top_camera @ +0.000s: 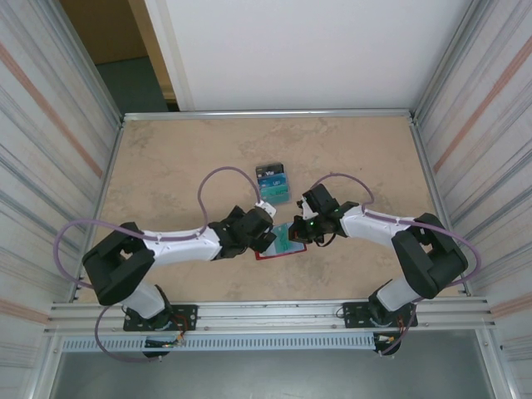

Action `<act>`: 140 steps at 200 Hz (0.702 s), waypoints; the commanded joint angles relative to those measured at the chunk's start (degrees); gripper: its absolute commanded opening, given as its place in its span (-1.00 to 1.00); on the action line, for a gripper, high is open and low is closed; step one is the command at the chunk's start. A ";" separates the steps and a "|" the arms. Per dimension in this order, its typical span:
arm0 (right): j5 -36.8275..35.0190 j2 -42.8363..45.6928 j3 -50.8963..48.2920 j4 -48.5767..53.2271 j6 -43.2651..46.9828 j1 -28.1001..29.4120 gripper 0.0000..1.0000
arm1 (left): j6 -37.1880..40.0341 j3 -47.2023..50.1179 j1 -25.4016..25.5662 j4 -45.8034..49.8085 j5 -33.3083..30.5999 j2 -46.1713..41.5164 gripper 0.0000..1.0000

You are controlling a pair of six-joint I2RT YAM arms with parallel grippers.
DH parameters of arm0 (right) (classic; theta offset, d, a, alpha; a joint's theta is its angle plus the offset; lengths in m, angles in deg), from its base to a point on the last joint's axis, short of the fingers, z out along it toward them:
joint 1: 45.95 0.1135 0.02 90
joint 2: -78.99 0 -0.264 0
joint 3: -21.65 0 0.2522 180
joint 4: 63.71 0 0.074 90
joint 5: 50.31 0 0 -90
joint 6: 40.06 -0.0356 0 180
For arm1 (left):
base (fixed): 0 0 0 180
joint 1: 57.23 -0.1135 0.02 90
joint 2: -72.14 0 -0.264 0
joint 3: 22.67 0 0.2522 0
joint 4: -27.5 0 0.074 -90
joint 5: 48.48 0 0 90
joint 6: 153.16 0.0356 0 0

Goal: Take the credit cards out of the card holder

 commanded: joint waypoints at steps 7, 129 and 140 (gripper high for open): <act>-2.91 0.86 1.97 4.26 0.90 0.94 -1.00 | -0.12 -2.23 0.43 -2.52 0.34 3.74 0.98; -4.78 2.98 2.35 6.64 0.24 1.11 -1.00 | 0.54 -2.32 0.46 -0.08 -0.57 8.07 0.98; -5.20 3.39 2.37 7.15 0.43 1.12 -1.00 | 0.47 -2.14 0.51 0.05 -0.59 8.00 0.98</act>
